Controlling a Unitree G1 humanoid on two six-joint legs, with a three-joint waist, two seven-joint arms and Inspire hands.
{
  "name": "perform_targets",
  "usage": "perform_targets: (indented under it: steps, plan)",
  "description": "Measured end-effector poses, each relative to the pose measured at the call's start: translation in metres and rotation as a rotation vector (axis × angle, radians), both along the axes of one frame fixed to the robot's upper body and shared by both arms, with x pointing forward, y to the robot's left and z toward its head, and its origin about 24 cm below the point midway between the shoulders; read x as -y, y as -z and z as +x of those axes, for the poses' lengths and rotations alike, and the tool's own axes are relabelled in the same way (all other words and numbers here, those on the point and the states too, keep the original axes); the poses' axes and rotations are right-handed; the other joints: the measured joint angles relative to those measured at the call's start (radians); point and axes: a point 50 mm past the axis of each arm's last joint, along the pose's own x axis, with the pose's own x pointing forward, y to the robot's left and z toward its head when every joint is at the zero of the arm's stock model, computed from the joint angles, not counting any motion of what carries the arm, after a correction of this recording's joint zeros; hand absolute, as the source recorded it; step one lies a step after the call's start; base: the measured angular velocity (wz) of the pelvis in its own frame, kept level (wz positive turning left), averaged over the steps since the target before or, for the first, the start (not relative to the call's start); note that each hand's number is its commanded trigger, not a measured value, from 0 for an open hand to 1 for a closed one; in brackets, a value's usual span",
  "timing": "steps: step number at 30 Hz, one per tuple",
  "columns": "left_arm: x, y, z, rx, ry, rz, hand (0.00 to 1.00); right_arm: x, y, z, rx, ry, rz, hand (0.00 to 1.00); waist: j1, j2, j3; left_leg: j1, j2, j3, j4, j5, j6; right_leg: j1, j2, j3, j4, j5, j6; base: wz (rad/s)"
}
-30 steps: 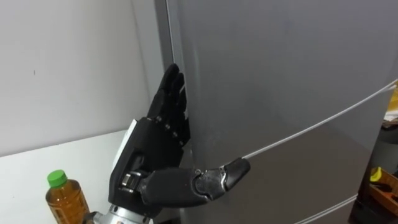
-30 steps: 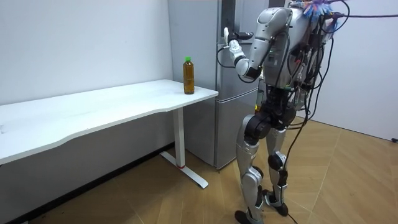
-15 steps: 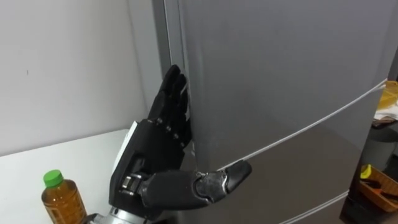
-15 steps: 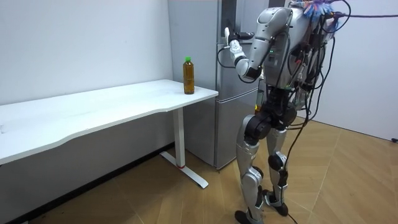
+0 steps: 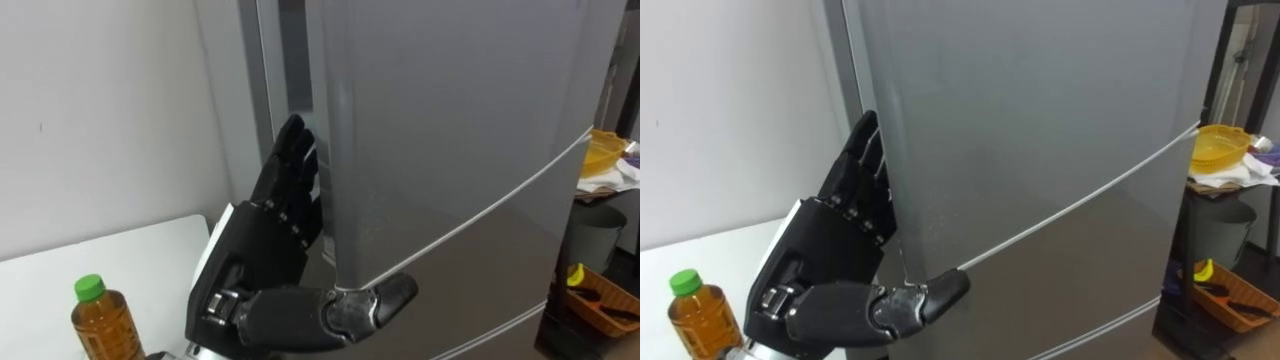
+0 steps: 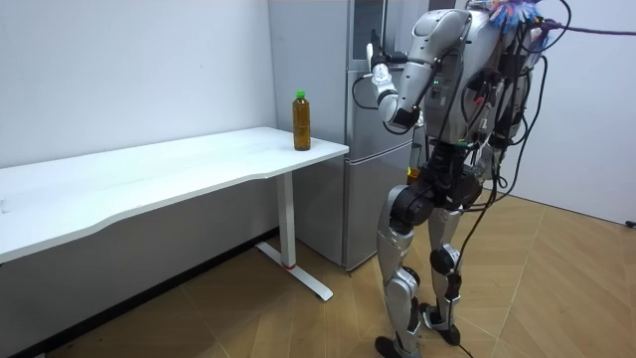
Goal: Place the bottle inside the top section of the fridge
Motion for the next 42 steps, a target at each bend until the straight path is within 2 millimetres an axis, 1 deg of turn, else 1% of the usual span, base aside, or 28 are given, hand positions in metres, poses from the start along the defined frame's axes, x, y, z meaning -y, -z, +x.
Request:
perform_targets:
  steps: [2,3,4,8,9,10,13,16,25,32,37,42]
  plan:
    - [-0.001,0.000,0.000,-0.002,0.005,0.002,0.00,-0.001,0.000,0.003,0.012,-0.010,0.001,0.00,0.008,-0.001,0.0001,0.000,0.002,0.007,-0.002,0.001,0.000,-0.005,0.001,0.004,0.000,0.000,-0.001,-0.11]
    - [-0.001,0.000,0.000,-0.004,0.013,-0.004,0.00,-0.002,-0.001,0.004,0.018,-0.012,0.003,0.00,0.020,0.000,-0.0019,0.000,0.002,0.015,-0.004,0.003,-0.001,-0.012,0.003,0.014,-0.001,0.002,-0.003,-0.16]
    - [-0.002,0.000,-0.001,-0.004,0.026,0.003,0.00,-0.003,0.000,0.003,0.016,-0.011,0.005,0.00,0.024,-0.001,-0.0012,-0.001,0.002,0.016,-0.005,0.007,-0.001,-0.012,0.003,0.014,-0.002,0.002,-0.003,-0.12]
    - [-0.002,-0.004,-0.005,0.006,0.058,0.020,0.00,-0.006,0.001,0.003,0.015,-0.016,0.016,0.00,0.027,-0.002,-0.0032,0.000,0.000,0.016,-0.009,0.010,-0.001,-0.011,0.003,0.013,-0.014,0.002,-0.003,0.00]
    - [-0.002,-0.004,-0.007,0.012,0.068,0.029,0.00,-0.007,0.001,0.003,0.014,-0.021,0.017,0.00,0.027,-0.004,-0.0042,0.001,-0.007,0.015,-0.013,0.012,-0.001,-0.011,0.003,0.013,-0.015,0.002,-0.002,0.00]
    - [-0.002,-0.005,-0.009,0.017,0.076,0.032,0.00,-0.007,0.001,0.003,0.014,-0.022,0.018,0.00,0.027,-0.006,-0.0053,0.003,-0.010,0.015,-0.021,0.015,-0.001,-0.011,0.002,0.013,-0.016,0.002,-0.002,0.00]
    - [-0.003,-0.007,-0.010,0.034,0.095,0.049,0.00,-0.009,0.001,0.003,0.015,-0.021,0.023,0.00,0.027,-0.012,-0.0038,0.000,-0.011,0.014,-0.026,0.015,-0.001,-0.013,0.001,0.011,-0.017,0.002,-0.002,0.00]
    - [-0.002,-0.007,-0.011,0.046,0.110,0.058,0.00,-0.010,0.001,0.003,0.015,-0.022,0.025,0.00,0.030,-0.017,-0.0043,0.001,-0.013,0.013,-0.033,0.015,-0.001,-0.013,0.000,0.011,-0.019,0.002,-0.001,0.00]
    - [-0.001,-0.009,-0.015,0.071,0.145,0.066,0.00,-0.010,0.001,0.004,0.016,-0.021,0.025,0.00,0.031,-0.026,-0.0028,0.002,-0.013,0.010,-0.039,0.015,-0.001,-0.015,-0.001,0.010,-0.017,0.002,-0.001,0.00]
    - [0.000,-0.009,-0.015,0.072,0.153,0.069,0.00,-0.009,0.002,0.002,0.011,-0.010,0.026,0.00,0.031,-0.026,-0.0029,0.000,-0.012,0.006,-0.039,0.014,-0.001,-0.013,-0.001,0.007,-0.017,0.003,-0.001,0.00]
    - [0.000,-0.009,-0.015,0.070,0.155,0.071,0.00,-0.009,0.002,0.002,0.010,-0.010,0.026,0.00,0.031,-0.022,-0.0043,0.002,-0.012,0.006,-0.039,0.014,-0.001,-0.012,-0.001,0.005,-0.017,0.003,-0.001,0.00]
    - [-0.001,-0.008,-0.015,0.068,0.155,0.072,0.00,-0.009,0.002,0.001,0.010,-0.009,0.026,0.00,0.031,-0.018,-0.0033,0.002,-0.012,0.005,-0.039,0.014,-0.001,-0.010,-0.001,0.004,-0.017,0.003,-0.001,0.00]
